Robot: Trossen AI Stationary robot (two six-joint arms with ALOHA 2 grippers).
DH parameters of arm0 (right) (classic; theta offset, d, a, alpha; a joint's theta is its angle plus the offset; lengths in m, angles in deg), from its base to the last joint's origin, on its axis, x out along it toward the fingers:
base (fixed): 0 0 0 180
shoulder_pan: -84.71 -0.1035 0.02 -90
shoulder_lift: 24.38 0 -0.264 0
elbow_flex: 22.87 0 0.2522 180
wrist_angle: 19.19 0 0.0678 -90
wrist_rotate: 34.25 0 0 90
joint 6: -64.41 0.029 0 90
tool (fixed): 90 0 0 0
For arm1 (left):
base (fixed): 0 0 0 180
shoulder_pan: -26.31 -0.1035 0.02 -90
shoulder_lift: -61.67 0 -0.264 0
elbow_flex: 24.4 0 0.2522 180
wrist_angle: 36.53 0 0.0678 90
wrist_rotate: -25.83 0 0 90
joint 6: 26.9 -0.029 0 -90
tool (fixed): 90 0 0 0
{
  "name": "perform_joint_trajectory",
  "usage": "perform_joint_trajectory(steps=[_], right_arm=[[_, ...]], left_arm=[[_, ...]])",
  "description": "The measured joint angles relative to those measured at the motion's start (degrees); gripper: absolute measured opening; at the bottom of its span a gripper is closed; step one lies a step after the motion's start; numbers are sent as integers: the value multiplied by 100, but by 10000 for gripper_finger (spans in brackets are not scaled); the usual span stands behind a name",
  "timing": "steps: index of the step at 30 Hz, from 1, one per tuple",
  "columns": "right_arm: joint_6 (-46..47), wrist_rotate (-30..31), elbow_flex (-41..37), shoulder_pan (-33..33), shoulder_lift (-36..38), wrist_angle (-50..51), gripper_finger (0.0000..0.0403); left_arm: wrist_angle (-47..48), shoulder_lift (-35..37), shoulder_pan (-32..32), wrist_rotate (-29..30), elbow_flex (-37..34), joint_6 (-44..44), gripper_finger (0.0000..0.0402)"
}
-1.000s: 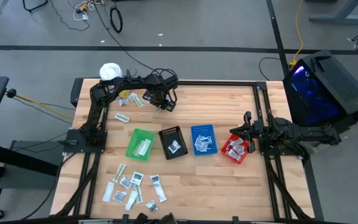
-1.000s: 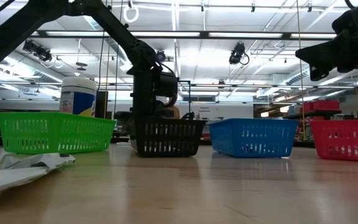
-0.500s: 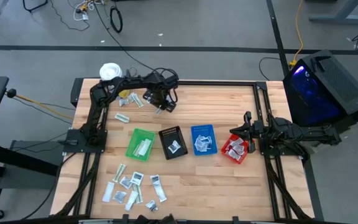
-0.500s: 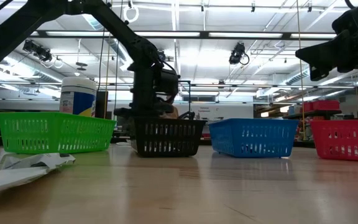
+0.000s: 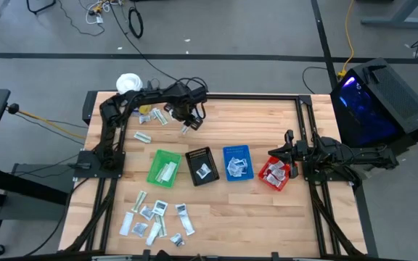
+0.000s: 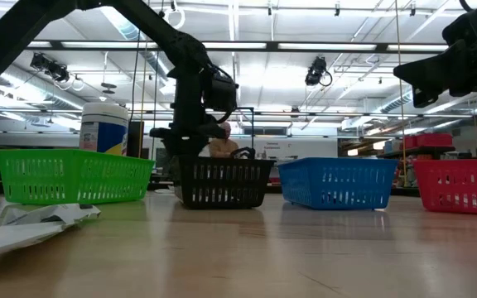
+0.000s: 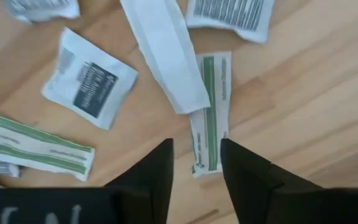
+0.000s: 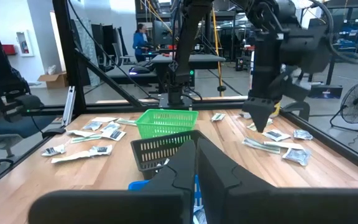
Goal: Pick & Place First Aid Supplies
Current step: Put the bandage into the green basket
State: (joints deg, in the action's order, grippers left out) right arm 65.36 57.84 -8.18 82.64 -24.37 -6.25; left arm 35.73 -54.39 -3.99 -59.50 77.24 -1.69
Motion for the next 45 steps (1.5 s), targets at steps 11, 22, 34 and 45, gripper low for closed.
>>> perform_joint_trajectory(steps=[11, 22, 34, 45], right_arm=[[-1, -2, 0, -2, 0, 0, 23], [0, -1, 0, -2, 0, 0, 23], [1, 0, -1, 0, 0, 0, 23], [1, -1, 0, 0, 0, -2, 23]], left_arm=[[-12, 23, 152, -179, -201, 306, 285], [-783, 23, 330, -194, -669, 577, 304], [-831, -30, 245, -81, -680, 586, 298], [-842, -205, 164, -103, -678, 566, 298]])
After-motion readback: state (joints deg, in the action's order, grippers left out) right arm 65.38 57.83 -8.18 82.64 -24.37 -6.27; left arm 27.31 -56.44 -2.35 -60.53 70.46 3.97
